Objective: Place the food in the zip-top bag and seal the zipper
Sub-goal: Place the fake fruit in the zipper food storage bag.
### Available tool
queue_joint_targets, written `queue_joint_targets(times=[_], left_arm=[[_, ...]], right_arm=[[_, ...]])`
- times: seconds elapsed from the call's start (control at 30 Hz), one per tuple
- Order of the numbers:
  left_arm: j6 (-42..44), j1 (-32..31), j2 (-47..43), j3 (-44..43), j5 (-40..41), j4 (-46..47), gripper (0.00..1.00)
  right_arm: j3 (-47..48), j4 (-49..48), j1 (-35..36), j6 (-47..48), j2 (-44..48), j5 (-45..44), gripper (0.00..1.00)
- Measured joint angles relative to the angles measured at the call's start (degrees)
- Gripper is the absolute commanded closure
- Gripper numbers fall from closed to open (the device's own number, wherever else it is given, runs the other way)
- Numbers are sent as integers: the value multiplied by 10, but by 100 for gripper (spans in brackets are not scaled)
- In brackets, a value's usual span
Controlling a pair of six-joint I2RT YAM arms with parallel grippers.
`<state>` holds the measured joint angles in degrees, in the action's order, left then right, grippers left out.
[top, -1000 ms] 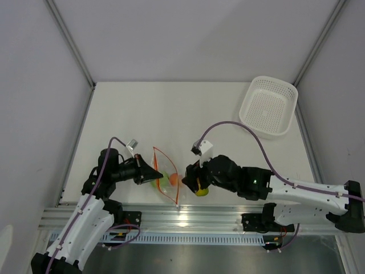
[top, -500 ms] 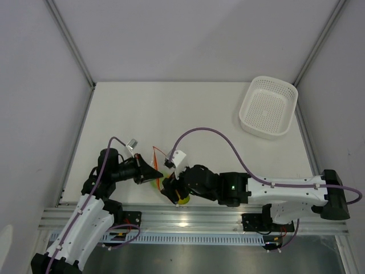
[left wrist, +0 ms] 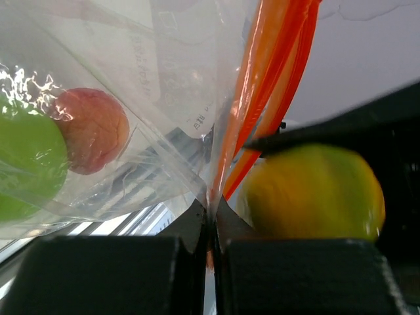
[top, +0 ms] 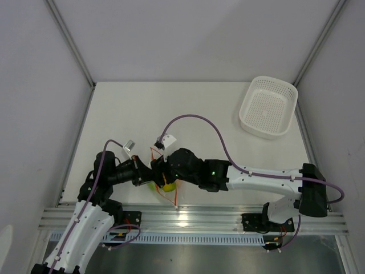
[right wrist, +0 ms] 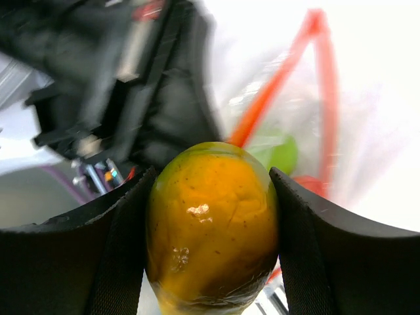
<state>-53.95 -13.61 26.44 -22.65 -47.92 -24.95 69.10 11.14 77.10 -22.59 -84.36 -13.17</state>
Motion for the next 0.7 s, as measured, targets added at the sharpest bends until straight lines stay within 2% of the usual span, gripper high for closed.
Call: queue_joint_targets(times=[0.13, 0.43, 0.63, 0.7], left_arm=[[0, 0, -10, 0, 2, -7, 100], [-1, 0, -1, 0, 4, -5, 99], [-1, 0, -2, 0, 4, -2, 99], [-1, 0, -1, 0, 4, 2, 99]], right_arm=[[-14, 2, -32, -24, 0, -6, 94], [-29, 20, -49, -31, 0, -30, 92], [-29, 33, -57, -31, -1, -46, 79], [-28, 33, -57, -31, -5, -46, 69]])
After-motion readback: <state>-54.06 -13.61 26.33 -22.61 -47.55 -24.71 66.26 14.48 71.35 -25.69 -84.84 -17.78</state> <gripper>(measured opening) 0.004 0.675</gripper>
